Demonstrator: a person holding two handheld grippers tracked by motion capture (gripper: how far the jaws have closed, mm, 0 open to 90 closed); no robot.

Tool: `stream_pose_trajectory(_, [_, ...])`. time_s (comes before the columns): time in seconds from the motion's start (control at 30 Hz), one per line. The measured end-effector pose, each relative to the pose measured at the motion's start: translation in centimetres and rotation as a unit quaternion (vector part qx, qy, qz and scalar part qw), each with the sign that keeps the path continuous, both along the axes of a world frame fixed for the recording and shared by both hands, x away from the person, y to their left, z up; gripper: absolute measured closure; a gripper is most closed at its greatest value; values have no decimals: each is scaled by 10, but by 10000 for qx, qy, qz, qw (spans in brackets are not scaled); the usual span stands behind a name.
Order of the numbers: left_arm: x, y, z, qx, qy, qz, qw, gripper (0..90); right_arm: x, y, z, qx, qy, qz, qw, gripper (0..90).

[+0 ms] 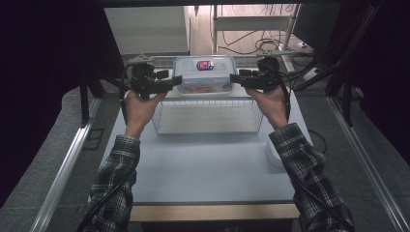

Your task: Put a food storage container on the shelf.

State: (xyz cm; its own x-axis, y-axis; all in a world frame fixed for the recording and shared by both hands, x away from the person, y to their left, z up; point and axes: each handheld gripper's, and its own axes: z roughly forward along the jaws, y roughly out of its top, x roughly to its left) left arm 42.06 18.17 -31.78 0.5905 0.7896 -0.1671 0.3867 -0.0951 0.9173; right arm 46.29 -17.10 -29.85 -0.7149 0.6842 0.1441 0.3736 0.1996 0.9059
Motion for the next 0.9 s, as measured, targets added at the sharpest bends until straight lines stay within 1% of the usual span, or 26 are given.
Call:
stream_pose_trajectory(0.03, [-7,-1,-3,39,-18,-87,10000,281,-8,-2,-3,-25,-42,62,10000,463])
stream_pose_trajectory(0.07, [-7,-1,-3,39,-18,-87,10000,268,-8,-2,-3,-25,-42,62,10000,463])
stream_pose_trajectory(0.1, [-11,-1,-6,74,-14,-110,9999,268,-11,-3,-5,-60,-60,72,9999,451])
stream_pose_trajectory(0.13, [-14,-1,-8,103,-19,-142,9998,235,-19,-6,-9,-132,-104,116,9998,424])
stream_pose_trajectory(0.17, [-20,-2,-12,114,-14,-181,9998,218,-21,-7,-10,-131,-108,130,9998,410])
stream_pose_trajectory(0.2, [-20,-2,-12,114,-14,-181,9998,200,-21,-7,-10,-131,-108,130,9998,410])
stream_pose_trajectory(0.23, [-25,-4,-16,170,19,-252,9995,182,-26,-9,-14,-135,-134,157,9997,378])
stream_pose_trajectory(0.27, [-25,-4,-16,170,19,-252,9995,171,-26,-9,-14,-135,-134,157,9997,378])
stream_pose_trajectory(0.3, [-31,-6,-20,236,2,-280,9993,157,-30,-11,-17,-143,-156,154,9997,346])
stream_pose_trajectory(0.33, [-31,-6,-20,236,2,-280,9993,144,-30,-11,-17,-143,-156,154,9997,346])
stream_pose_trajectory(0.43, [-42,-8,-26,295,19,-364,9989,117,-37,-14,-23,-153,-151,188,9996,305])
stream_pose_trajectory(0.47, [-44,-8,-28,312,22,-376,9988,100,-41,-15,-28,-198,-167,209,9994,281])
stream_pose_trajectory(0.5, [-48,-9,-30,324,30,-399,9987,100,-41,-15,-28,-198,-167,209,9994,281])
stream_pose_trajectory(0.53, [-54,-9,-34,338,28,-439,9985,87,-46,-17,-32,-229,-176,234,9993,257])
stream_pose_trajectory(0.57, [-57,-9,-36,332,37,-439,9985,83,-48,-18,-34,-238,-164,249,9993,245])
stream_pose_trajectory(0.67, [-66,-8,-43,400,88,-462,9981,71,-54,-21,-41,-290,-168,300,9990,232])
stream_pose_trajectory(0.7, [-66,-8,-43,400,88,-462,9981,65,-56,-22,-44,-315,-166,319,9989,224])
stream_pose_trajectory(0.73, [-71,-8,-48,470,114,-449,9978,65,-58,-23,-46,-331,-169,327,9988,215])
stream_pose_trajectory(0.77, [-71,-8,-48,470,114,-449,9978,63,-58,-23,-46,-331,-169,327,9988,215])
stream_pose_trajectory(0.8, [-74,-8,-51,521,134,-486,9974,56,-61,-25,-52,-314,-176,339,9988,195])
stream_pose_trajectory(0.83, [-76,-9,-52,545,141,-483,9972,56,-61,-25,-52,-314,-176,339,9988,195])
stream_pose_trajectory(0.9, [-82,-10,-57,643,101,-455,9968,51,-64,-27,-56,-304,-176,341,9988,179])
